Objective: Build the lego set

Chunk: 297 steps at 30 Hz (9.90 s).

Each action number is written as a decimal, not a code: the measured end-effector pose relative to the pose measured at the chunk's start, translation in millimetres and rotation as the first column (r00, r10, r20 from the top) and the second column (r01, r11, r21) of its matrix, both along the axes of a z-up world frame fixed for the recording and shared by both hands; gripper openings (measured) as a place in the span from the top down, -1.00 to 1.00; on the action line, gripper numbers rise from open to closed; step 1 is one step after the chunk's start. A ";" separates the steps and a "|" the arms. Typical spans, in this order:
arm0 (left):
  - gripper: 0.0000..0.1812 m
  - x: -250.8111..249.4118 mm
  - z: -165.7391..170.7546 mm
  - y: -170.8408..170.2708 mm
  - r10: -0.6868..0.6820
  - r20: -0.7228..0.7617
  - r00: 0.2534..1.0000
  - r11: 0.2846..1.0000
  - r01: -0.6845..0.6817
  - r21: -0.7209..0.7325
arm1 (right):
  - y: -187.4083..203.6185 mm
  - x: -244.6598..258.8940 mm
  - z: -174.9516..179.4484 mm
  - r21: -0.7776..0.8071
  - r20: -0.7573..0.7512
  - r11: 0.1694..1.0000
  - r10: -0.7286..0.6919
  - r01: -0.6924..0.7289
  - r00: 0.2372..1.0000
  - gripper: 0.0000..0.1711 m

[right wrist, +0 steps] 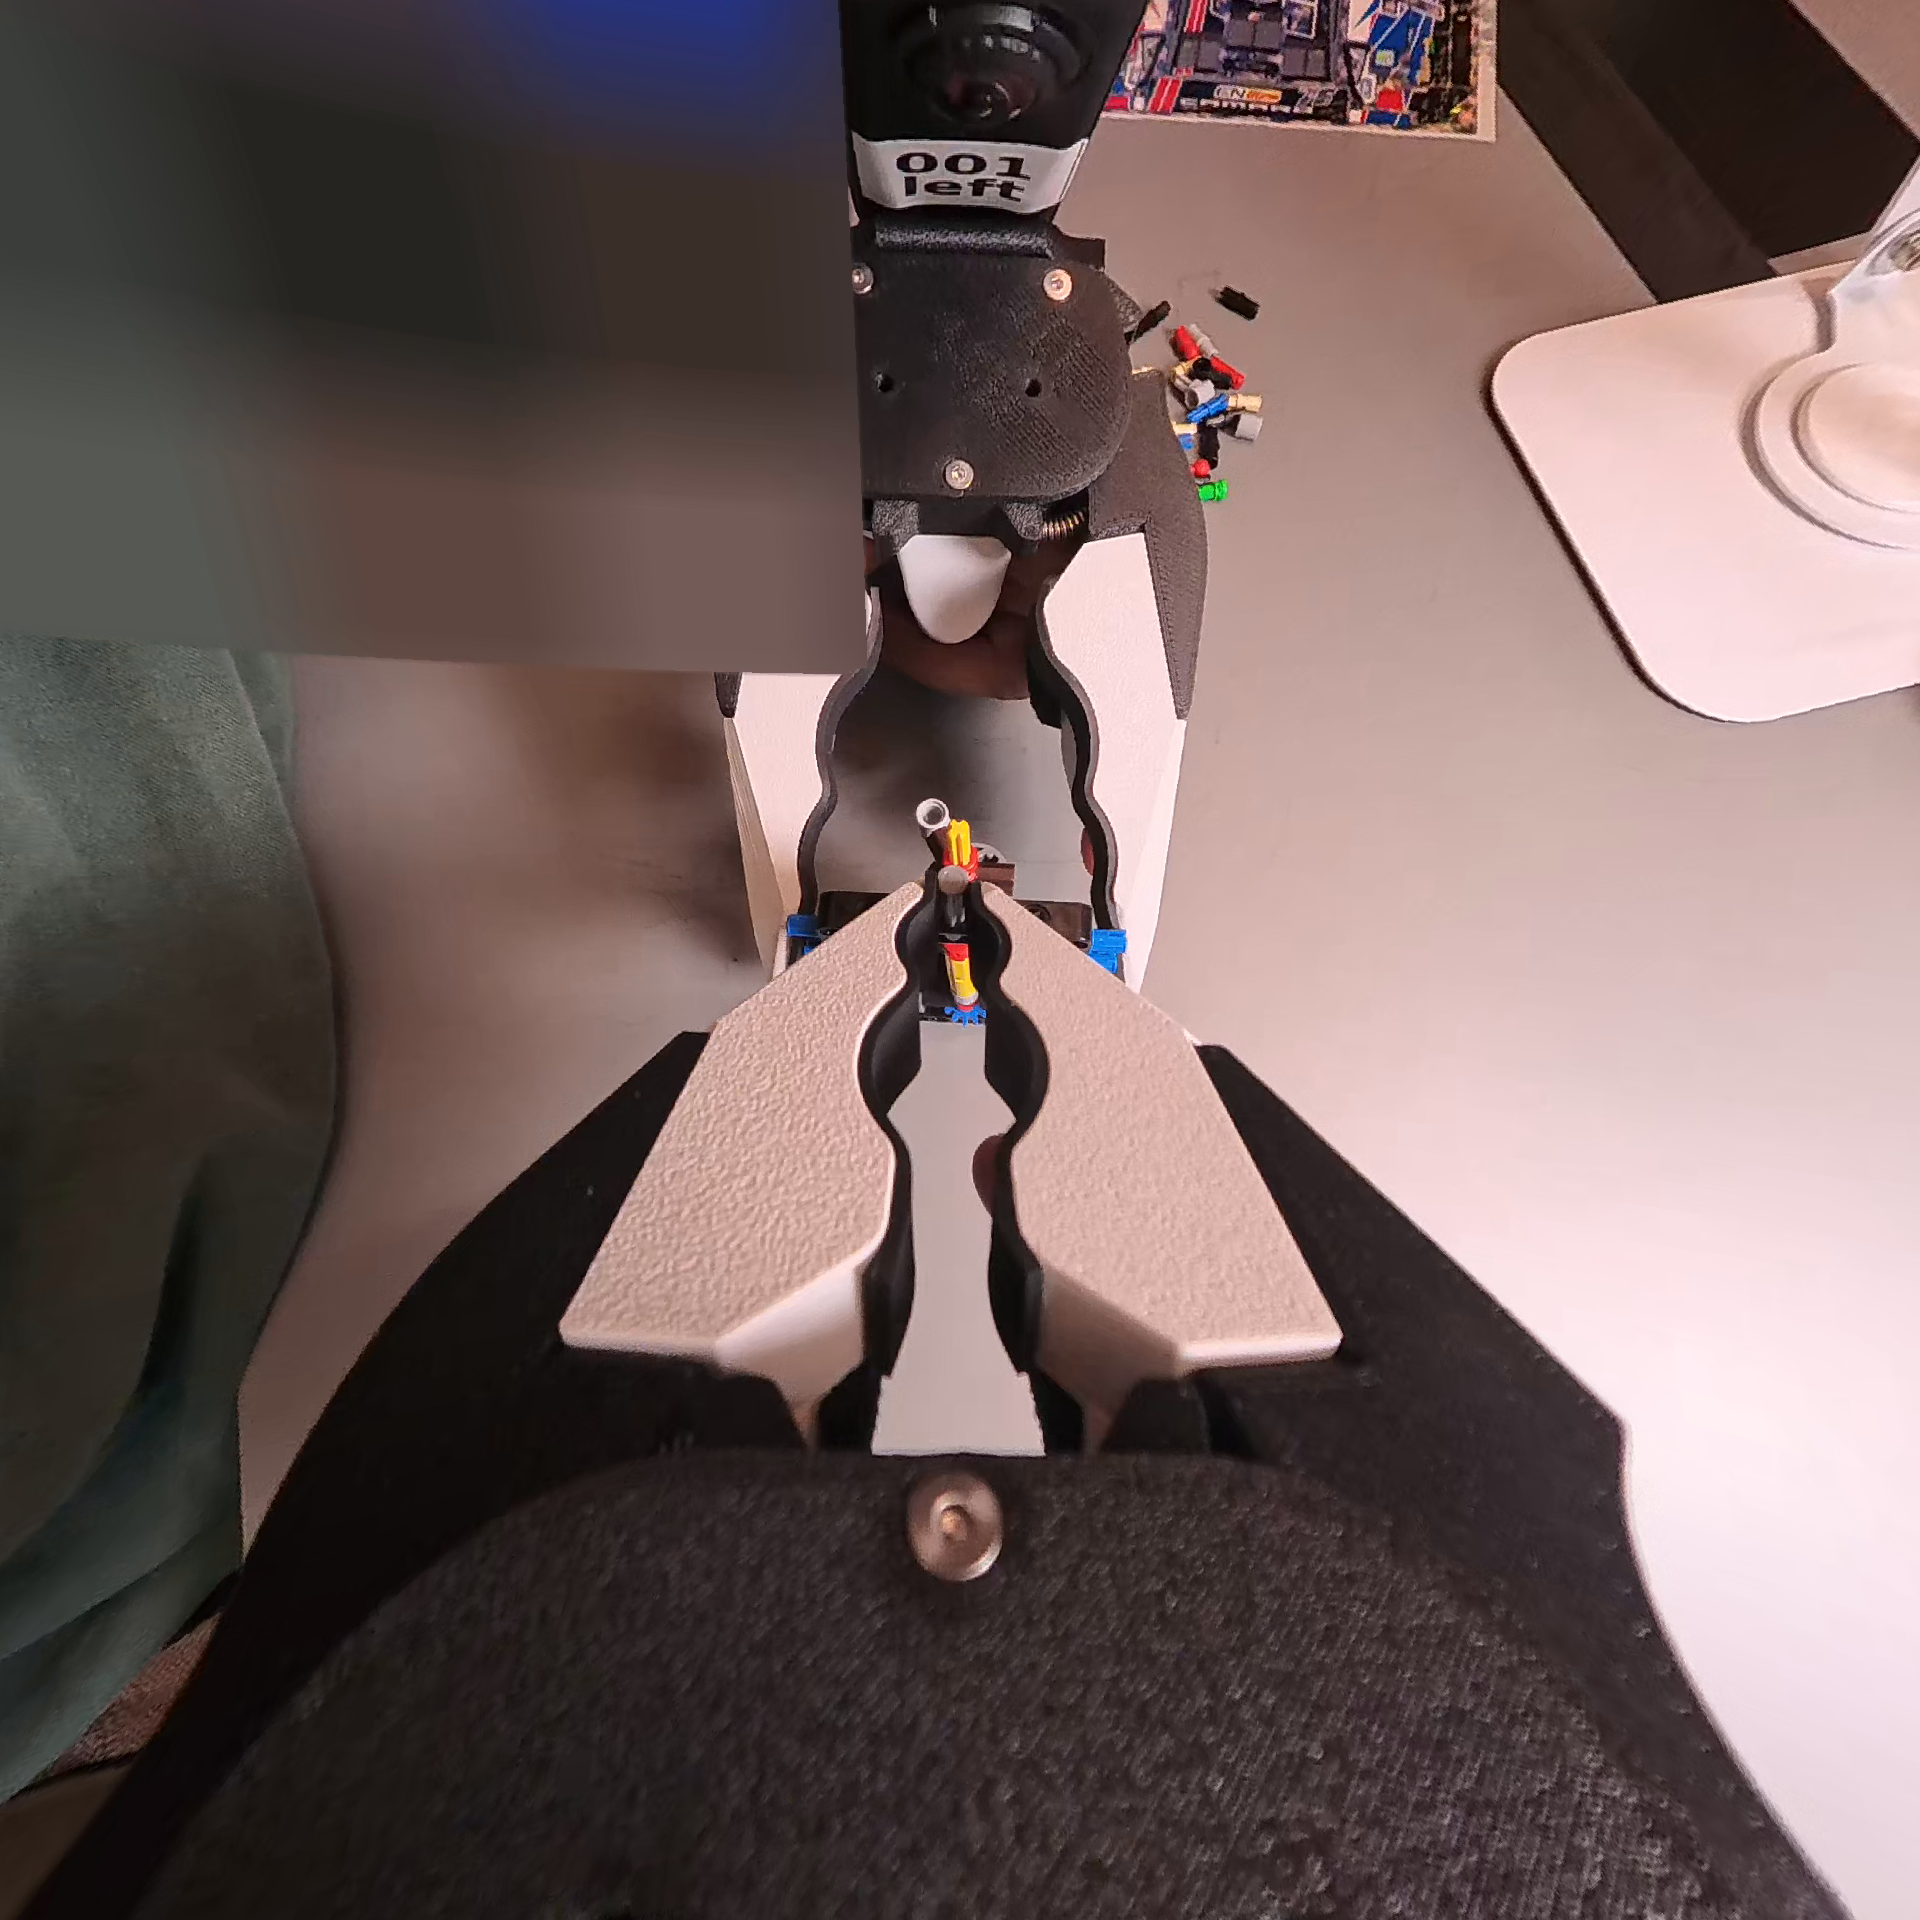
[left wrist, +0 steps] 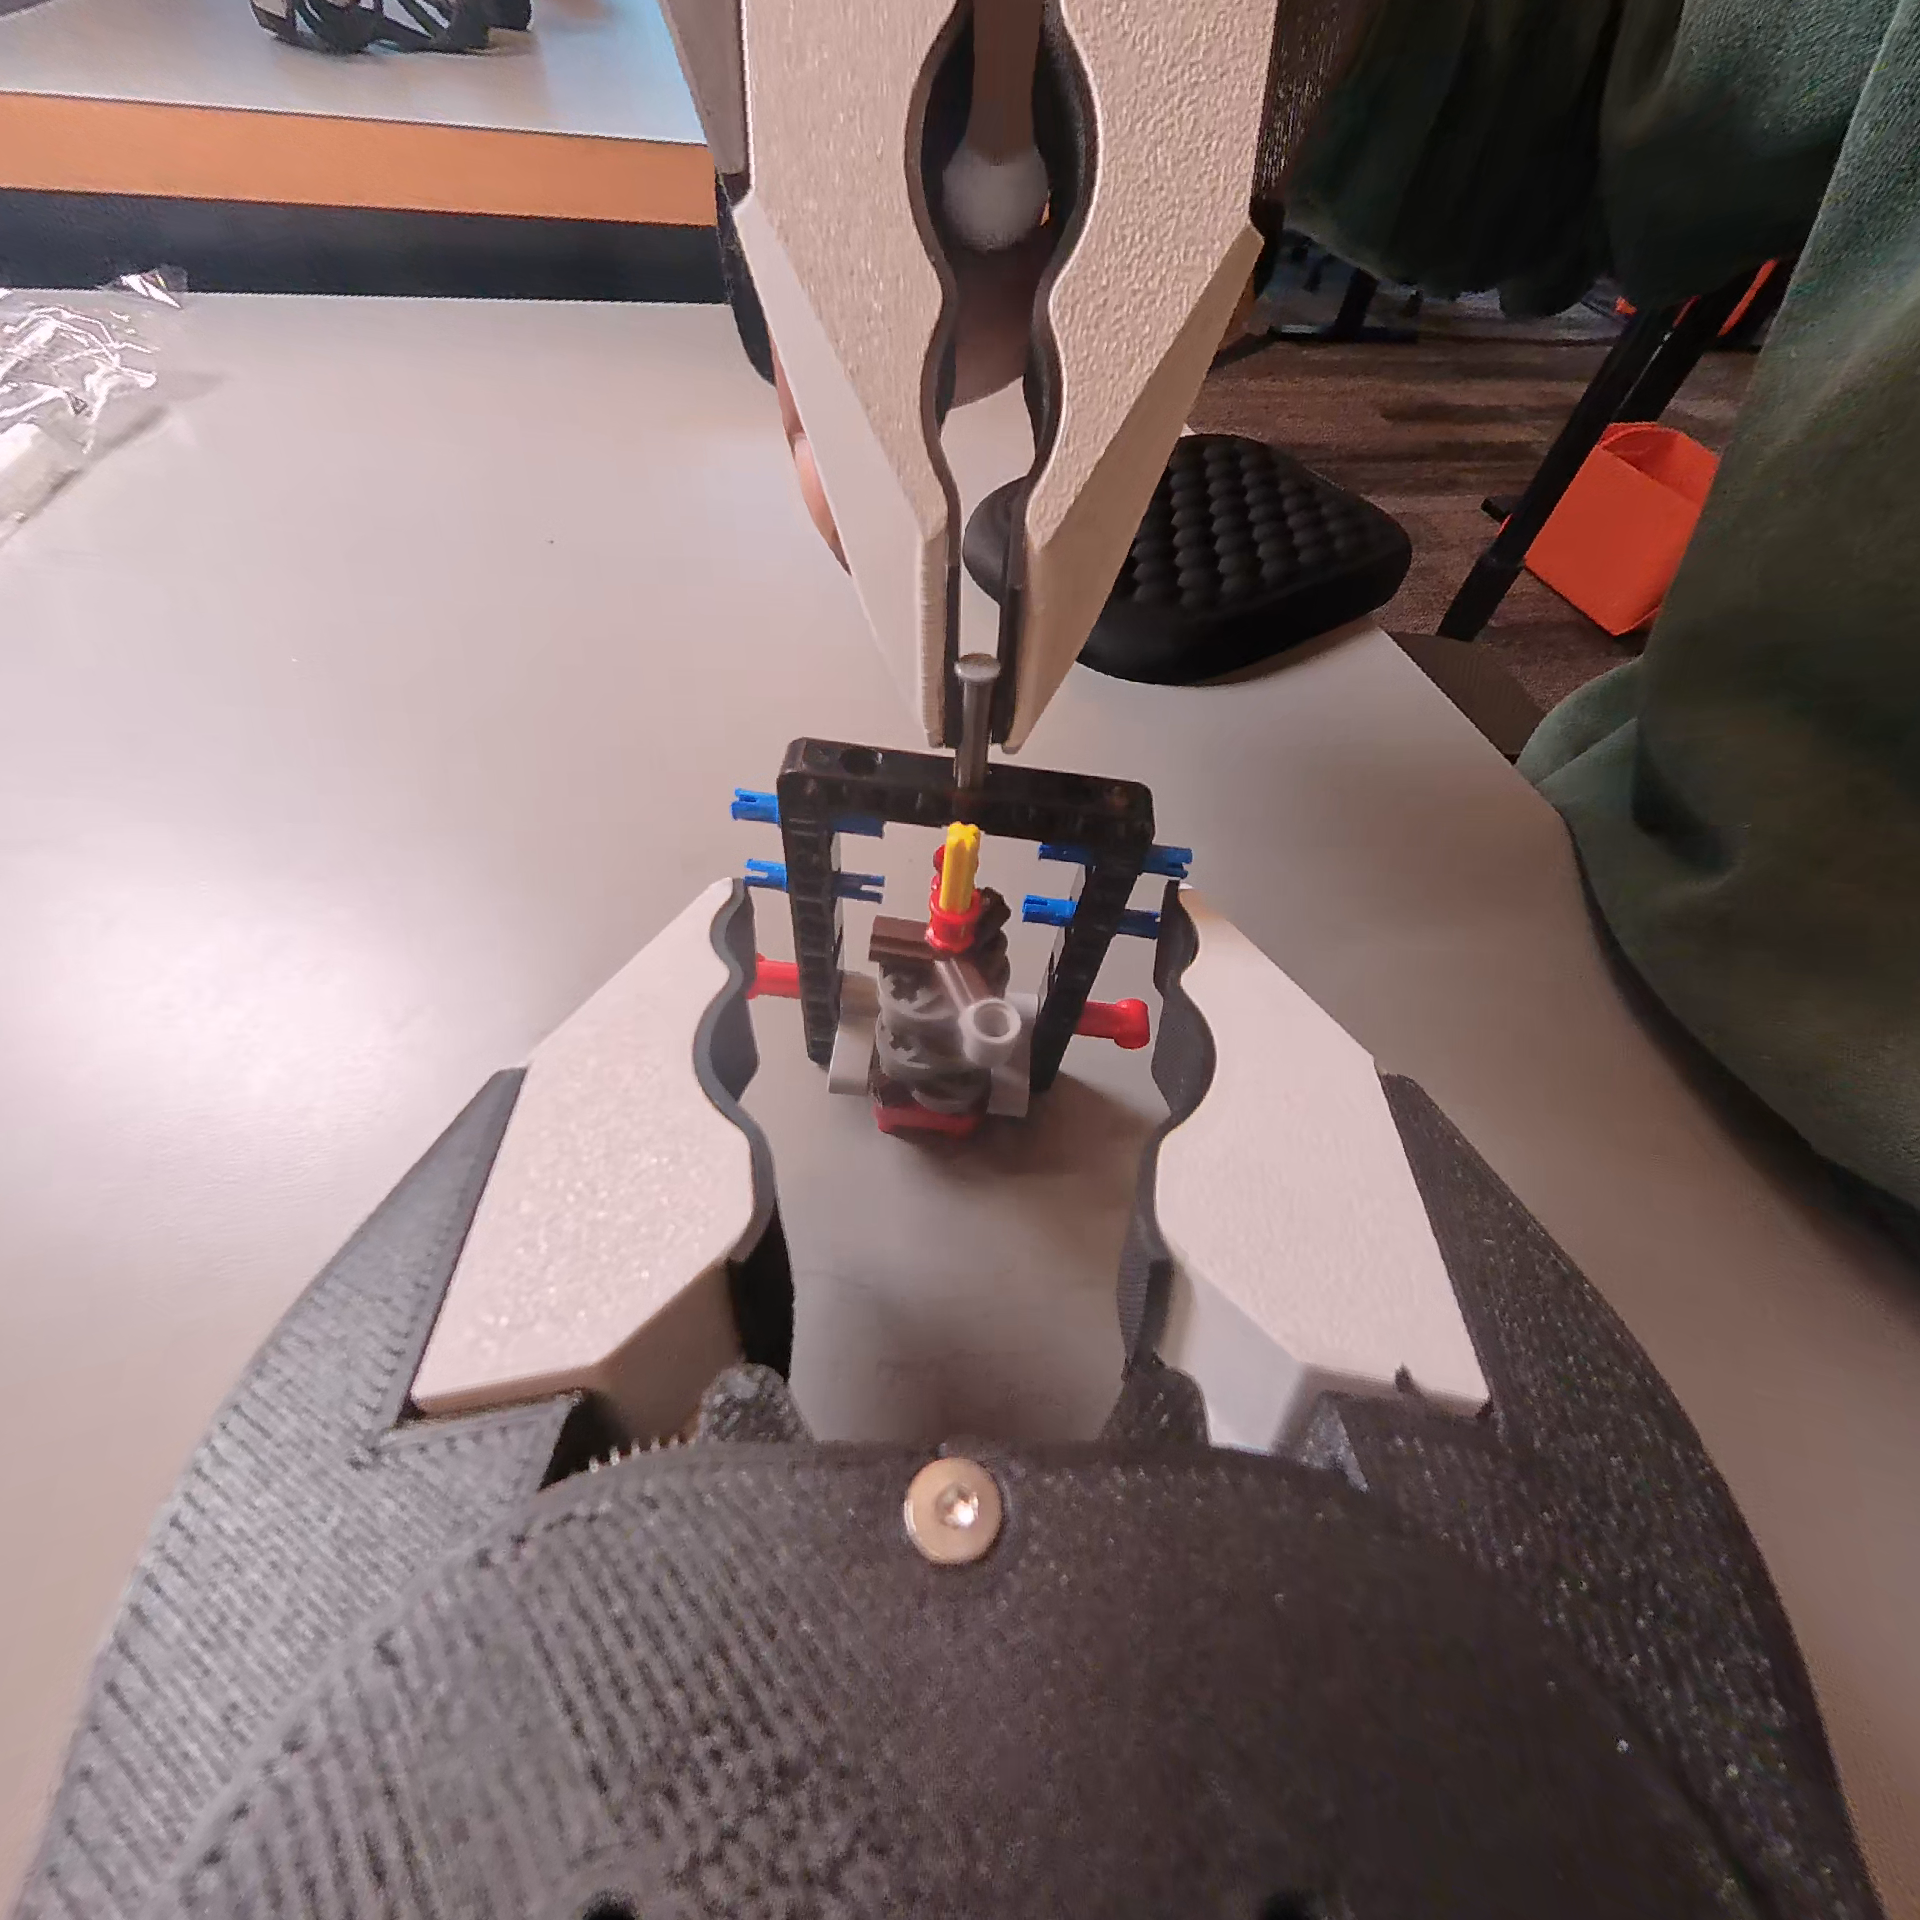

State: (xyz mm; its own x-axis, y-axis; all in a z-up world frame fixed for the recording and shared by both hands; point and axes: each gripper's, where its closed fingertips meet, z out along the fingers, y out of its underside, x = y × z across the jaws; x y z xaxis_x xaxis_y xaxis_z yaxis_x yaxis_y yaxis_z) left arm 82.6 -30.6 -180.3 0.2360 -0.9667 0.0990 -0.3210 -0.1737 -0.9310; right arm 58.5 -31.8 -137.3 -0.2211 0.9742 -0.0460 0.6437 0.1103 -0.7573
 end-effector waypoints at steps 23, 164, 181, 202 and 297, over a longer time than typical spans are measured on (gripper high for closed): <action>0.15 0.8 0.2 -1.4 -0.015 0.006 1.000 1.000 0.015 -0.013 | -1.4 -0.5 -2.9 -0.028 -0.048 0.999 0.027 -0.028 0.998 0.97; 0.65 -7.4 17.3 -15.8 -0.054 0.046 0.997 0.996 0.050 0.075 | 0.8 1.5 -3.1 -0.059 -0.121 0.998 -0.009 0.001 0.993 0.96; 0.64 -6.6 17.1 -16.2 -0.054 0.044 0.998 0.996 0.051 0.077 | -0.4 2.3 -3.8 -0.077 -0.039 0.994 0.072 -0.075 0.997 0.96; 0.64 -5.6 17.2 -17.2 -0.059 0.043 0.997 0.995 0.055 0.079 | 0.8 4.8 12.4 -0.031 -0.037 0.995 0.091 -0.092 0.995 0.97; 0.64 -19.9 36.1 -12.8 0.046 0.024 0.999 0.992 -0.048 0.118 | 3.5 7.8 6.9 -0.078 -0.136 0.996 -0.053 0.042 0.989 0.96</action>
